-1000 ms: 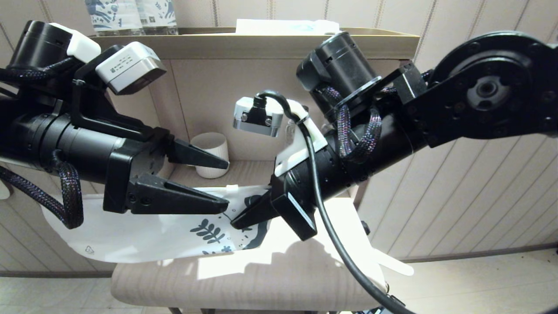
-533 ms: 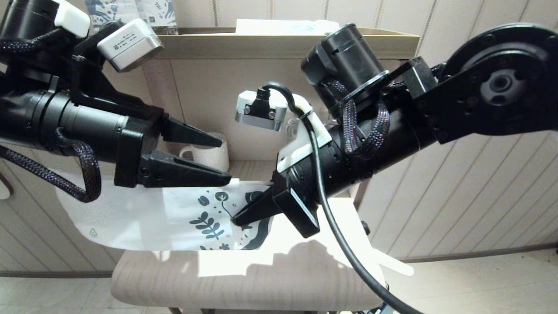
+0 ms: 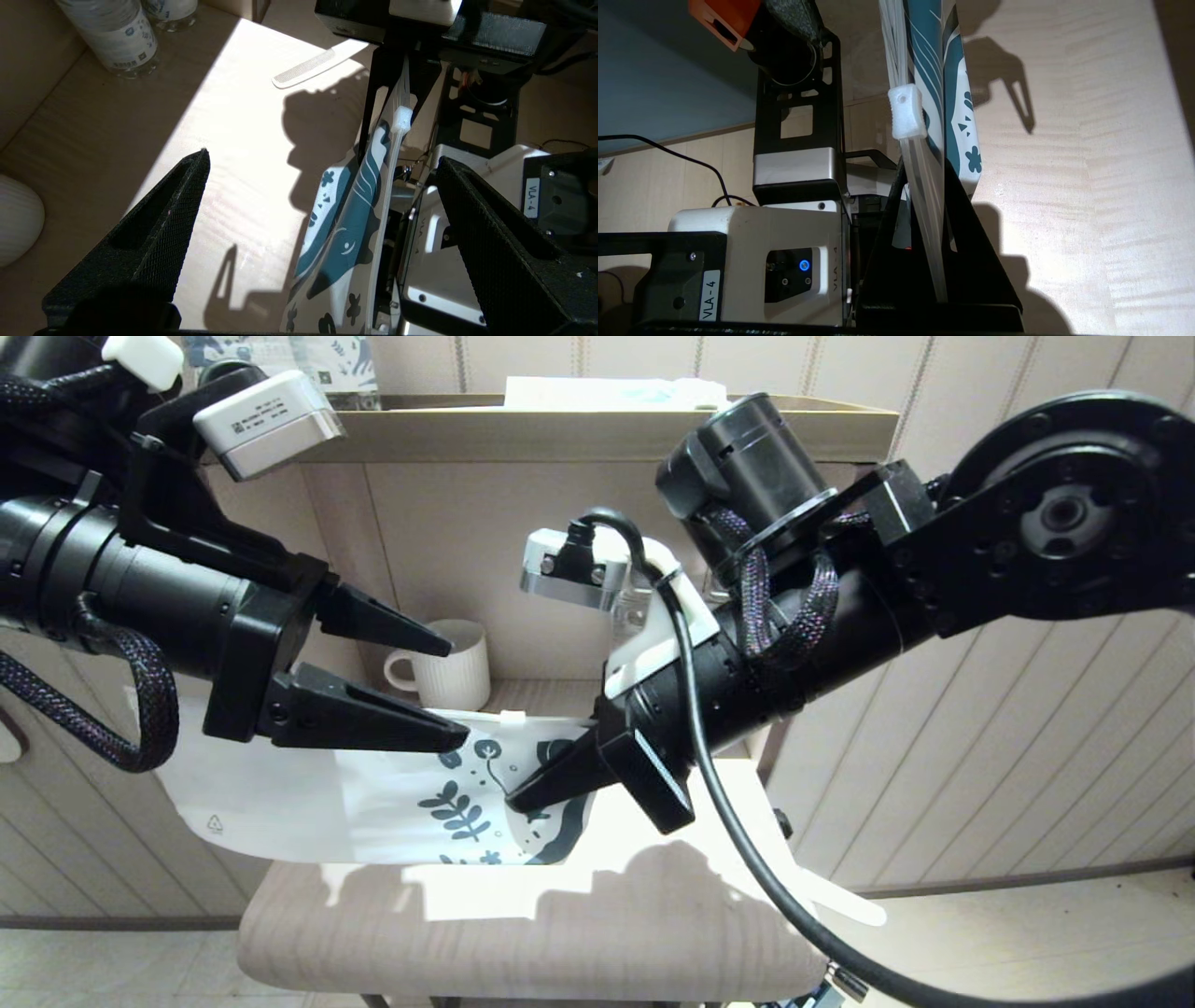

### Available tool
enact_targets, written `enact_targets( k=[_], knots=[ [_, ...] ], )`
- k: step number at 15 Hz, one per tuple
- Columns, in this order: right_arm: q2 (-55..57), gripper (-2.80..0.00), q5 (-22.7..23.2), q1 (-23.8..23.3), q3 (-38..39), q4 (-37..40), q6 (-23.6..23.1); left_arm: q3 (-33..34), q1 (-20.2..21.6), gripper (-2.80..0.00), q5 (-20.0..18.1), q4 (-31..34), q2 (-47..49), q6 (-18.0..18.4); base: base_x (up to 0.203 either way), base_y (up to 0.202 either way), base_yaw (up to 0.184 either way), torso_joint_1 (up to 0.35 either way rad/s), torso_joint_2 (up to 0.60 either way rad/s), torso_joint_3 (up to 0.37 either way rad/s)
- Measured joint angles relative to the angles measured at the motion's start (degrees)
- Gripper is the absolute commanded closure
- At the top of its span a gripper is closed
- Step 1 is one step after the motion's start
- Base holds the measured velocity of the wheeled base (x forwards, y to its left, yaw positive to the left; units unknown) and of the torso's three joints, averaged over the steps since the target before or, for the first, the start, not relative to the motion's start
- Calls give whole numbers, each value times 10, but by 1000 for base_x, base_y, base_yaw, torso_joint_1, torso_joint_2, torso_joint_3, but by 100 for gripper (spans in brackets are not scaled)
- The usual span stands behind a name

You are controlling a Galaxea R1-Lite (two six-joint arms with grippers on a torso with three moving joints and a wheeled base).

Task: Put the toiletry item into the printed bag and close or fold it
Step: Hand it to the other hand

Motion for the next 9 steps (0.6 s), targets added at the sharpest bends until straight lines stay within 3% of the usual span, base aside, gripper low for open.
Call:
enact_targets(
  k=[7, 9],
  knots=[
    [-2, 0, 23, 0, 0, -4, 3, 16, -7, -280, -69, -19, 16, -19, 0, 0, 0, 0, 0, 0],
    [-2, 0, 27, 0, 0, -4, 6, 21, -7, -280, -72, -35, 20, -23, 0, 0, 0, 0, 0, 0]
  ],
)
